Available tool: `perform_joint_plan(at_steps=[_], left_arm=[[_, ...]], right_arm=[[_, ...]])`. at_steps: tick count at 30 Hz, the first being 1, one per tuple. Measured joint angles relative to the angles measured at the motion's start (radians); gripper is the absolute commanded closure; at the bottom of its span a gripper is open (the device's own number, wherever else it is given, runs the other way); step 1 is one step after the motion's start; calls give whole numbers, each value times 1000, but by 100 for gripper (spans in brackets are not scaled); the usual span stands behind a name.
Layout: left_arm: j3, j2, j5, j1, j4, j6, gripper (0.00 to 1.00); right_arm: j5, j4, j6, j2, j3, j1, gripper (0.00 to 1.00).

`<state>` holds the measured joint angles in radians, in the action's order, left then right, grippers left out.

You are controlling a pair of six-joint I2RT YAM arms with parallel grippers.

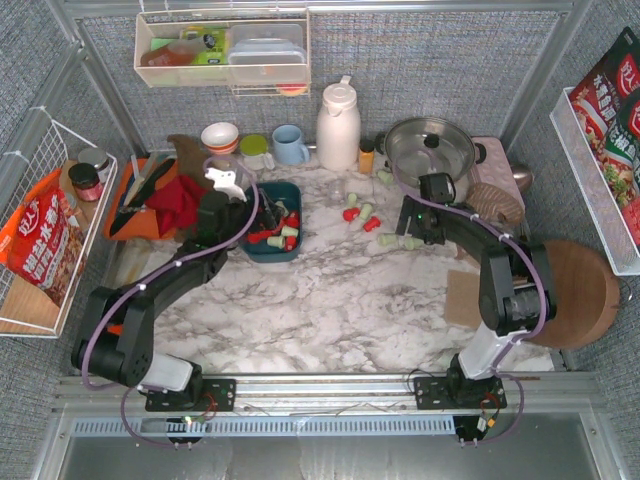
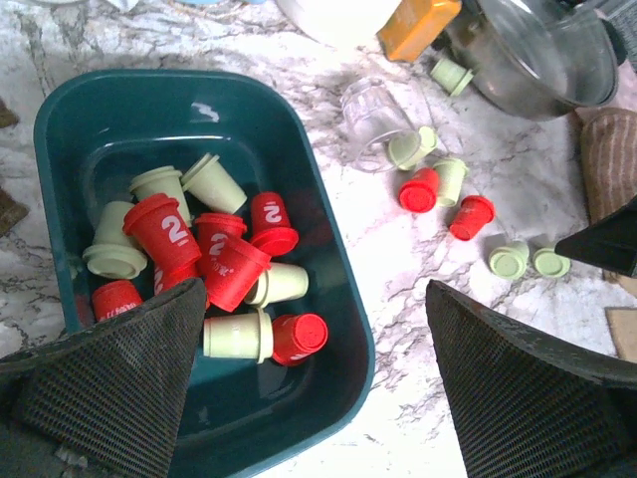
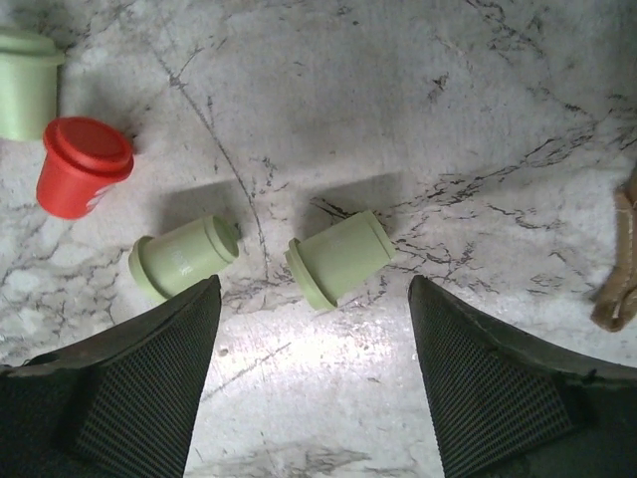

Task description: Mix the coffee capsules in the storage basket

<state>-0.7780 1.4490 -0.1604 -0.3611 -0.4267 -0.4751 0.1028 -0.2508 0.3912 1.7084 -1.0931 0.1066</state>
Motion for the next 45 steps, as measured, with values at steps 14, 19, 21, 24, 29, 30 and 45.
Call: perform_joint_plan(at_steps=[14, 19, 21, 24, 29, 30, 45], left_arm=[[22, -33, -39, -19, -29, -4, 0], [34, -43, -50, -23, -36, -5, 0], [37, -45, -50, -23, -35, -8, 0], [38, -51, -50, -23, -35, -8, 0], [39, -54, -49, -24, -35, -14, 0], [39, -54, -50, -24, -35, -14, 0], [-24, 9, -100, -102, -33, 18, 1]], right_arm=[[-101, -271, -405, 160, -205, -8, 20], [-134, -298, -493, 210, -252, -19, 25], [-144, -300, -512, 230, -269, -23, 27], [-161, -302, -535, 257, -284, -29, 35], [-183, -305, -561, 275, -290, -43, 63], [-190, -306, -560, 271, -288, -45, 67], [-293, 114, -623, -385, 247, 164, 93]])
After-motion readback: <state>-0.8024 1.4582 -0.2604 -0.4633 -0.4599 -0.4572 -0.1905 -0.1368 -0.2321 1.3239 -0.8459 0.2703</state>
